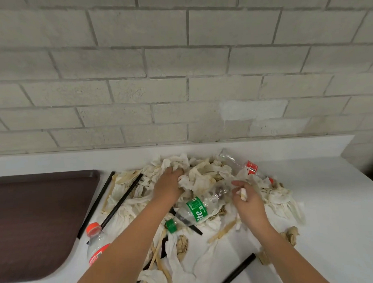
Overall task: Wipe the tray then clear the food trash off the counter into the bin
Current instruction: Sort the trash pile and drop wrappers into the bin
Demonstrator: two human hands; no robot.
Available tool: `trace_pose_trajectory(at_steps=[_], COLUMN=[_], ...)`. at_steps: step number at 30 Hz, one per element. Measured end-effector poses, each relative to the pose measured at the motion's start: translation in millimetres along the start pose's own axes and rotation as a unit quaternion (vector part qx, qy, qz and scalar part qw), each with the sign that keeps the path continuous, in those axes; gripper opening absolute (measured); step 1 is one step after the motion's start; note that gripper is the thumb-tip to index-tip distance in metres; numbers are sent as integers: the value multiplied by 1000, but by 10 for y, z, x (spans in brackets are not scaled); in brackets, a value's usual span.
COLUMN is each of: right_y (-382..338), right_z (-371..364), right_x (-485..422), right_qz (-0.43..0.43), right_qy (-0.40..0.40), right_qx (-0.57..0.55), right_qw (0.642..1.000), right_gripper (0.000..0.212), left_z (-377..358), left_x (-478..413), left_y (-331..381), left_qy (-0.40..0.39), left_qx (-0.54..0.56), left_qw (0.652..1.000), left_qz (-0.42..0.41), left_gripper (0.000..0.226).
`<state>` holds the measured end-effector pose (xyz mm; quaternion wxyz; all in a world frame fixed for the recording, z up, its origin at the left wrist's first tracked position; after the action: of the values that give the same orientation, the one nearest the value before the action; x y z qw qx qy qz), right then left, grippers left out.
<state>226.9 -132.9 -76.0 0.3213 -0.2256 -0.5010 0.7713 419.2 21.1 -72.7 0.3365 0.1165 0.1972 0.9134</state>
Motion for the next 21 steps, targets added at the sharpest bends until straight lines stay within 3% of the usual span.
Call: trace_pose_trajectory(at_steps=[5, 9, 11, 14, 16, 17, 19, 21], right_y=[-151, -385, -517, -681, -796, -844, -922, -945], right_z=[81, 199, 238, 192, 82, 6, -201, -472], right_x=[-68, -120, -161, -270, -362, -418, -527, -621], right_qz=[34, 67, 78, 85, 98, 101, 103, 93], right_qy=[31, 48, 53, 26, -12, -34, -89, -168], right_qx=[-32, -5, 17, 56, 108, 136, 185, 248], right_qw=[998, 997, 995, 994, 989, 985, 973, 950], right_gripper=[27, 21, 17, 16, 12, 10, 23, 49], left_z=[101, 156, 246, 449, 434, 400, 355, 301], left_x=[157, 363, 521, 721, 745, 743, 734, 741], left_y=[-144, -259, -281, -427, -639, -745, -845, -818], left_qy=[24, 15, 74, 178, 183, 181, 156, 112], left_qx=[59, 56, 107, 306, 457, 493, 505, 466], left_qw=[998, 998, 991, 933, 861, 836, 828, 855], left_qz=[16, 33, 26, 59, 127, 158, 188, 197], left_gripper=[73, 59, 50, 20, 24, 37, 56, 46])
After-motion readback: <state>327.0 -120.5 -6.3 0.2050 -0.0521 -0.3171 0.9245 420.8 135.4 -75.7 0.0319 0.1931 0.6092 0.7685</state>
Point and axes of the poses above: each hand's wrist, its own x-axis away from the middle knuckle, its own z-axis out of the back of the hand, y = z × x, the point moved 8 cm from there along -x, towards the middle knuckle, and after that the axes turned 5 degrees about -y, right-handed, at the moved point
